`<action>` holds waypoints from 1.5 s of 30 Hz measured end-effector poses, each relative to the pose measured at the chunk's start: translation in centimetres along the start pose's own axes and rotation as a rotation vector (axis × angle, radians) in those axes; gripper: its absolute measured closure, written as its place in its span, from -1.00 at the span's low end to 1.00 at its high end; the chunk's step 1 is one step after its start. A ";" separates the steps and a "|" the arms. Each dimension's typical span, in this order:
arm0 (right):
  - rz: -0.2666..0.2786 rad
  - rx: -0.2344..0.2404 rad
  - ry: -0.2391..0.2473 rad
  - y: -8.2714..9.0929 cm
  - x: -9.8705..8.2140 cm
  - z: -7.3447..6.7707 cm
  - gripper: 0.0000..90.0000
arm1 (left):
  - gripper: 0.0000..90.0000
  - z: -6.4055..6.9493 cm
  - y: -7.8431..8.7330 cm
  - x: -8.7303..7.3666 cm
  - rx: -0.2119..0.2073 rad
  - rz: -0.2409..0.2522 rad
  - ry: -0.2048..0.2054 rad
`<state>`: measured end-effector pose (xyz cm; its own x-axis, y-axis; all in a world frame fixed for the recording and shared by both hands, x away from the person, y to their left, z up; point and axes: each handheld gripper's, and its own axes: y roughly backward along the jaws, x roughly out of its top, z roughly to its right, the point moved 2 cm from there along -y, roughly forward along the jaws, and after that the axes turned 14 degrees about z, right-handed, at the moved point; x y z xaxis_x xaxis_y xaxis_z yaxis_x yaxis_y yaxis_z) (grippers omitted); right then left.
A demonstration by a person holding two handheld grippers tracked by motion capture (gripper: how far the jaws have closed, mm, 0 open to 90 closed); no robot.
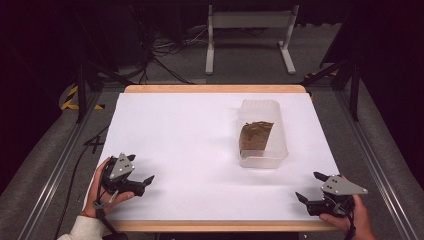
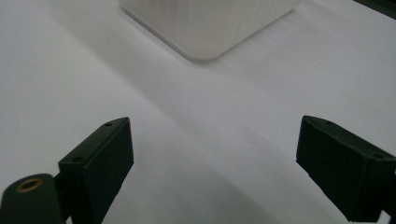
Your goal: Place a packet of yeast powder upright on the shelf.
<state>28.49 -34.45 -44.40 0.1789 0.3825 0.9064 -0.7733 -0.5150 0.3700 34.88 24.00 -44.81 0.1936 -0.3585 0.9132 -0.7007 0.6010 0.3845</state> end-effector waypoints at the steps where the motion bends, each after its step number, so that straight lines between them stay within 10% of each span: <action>1: 0.000 0.001 -0.001 0.0 0.0 0.0 -0.74 | -0.86 -0.1 0.5 -0.3 0.003 0.009 0.012; 22: 0.016 0.017 0.020 -1.1 0.6 0.3 -0.75 | -0.84 -1.7 4.0 -3.6 0.043 0.166 0.223; 45: 0.014 0.009 0.020 -1.2 0.7 0.3 -0.75 | -0.84 -0.6 3.8 -2.8 0.057 0.157 0.148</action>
<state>29.72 -33.74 -44.13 0.1562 0.3902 0.9074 -0.7698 -0.5275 0.3594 32.09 27.72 -45.78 0.1748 -0.1521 0.9728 -0.7672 0.5982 0.2314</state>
